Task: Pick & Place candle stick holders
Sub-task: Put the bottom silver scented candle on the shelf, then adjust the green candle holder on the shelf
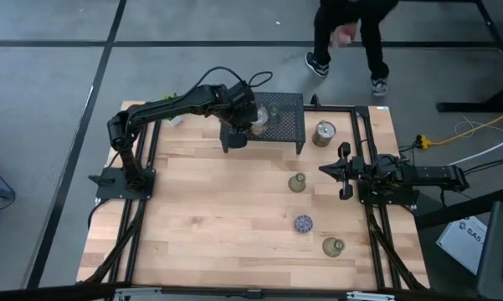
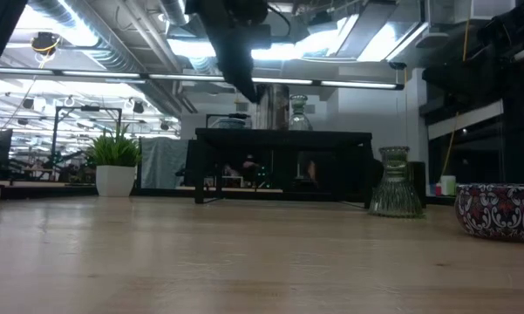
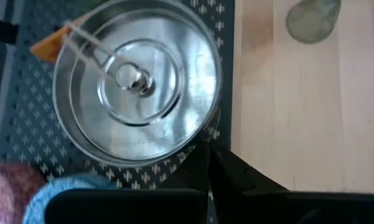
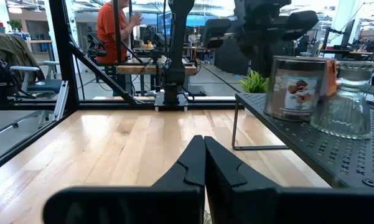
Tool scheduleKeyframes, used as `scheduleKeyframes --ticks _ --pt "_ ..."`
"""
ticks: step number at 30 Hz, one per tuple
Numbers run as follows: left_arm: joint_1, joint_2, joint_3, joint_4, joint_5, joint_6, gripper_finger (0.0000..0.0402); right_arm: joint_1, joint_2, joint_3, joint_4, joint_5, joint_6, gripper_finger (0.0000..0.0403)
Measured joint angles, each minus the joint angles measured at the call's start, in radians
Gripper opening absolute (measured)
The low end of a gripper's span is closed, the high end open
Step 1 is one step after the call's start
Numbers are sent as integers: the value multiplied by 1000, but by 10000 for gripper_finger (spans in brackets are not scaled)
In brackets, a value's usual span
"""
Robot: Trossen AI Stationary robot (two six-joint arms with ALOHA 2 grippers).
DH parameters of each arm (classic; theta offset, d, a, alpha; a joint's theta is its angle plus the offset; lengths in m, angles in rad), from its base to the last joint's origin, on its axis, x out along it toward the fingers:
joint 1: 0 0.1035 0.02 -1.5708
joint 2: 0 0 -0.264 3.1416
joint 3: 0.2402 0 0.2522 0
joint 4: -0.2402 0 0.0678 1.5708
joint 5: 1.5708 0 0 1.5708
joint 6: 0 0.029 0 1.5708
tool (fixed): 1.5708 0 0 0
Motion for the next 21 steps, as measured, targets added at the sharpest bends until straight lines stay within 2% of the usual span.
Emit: scheduleKeyframes --ticks 13,21 --pt "-1 3 0 165 32 1 2 0 0 0 0 0 0 0" --pt "-11 -9 0 123 33 -35 2 0 0 0 0 0 0 0"
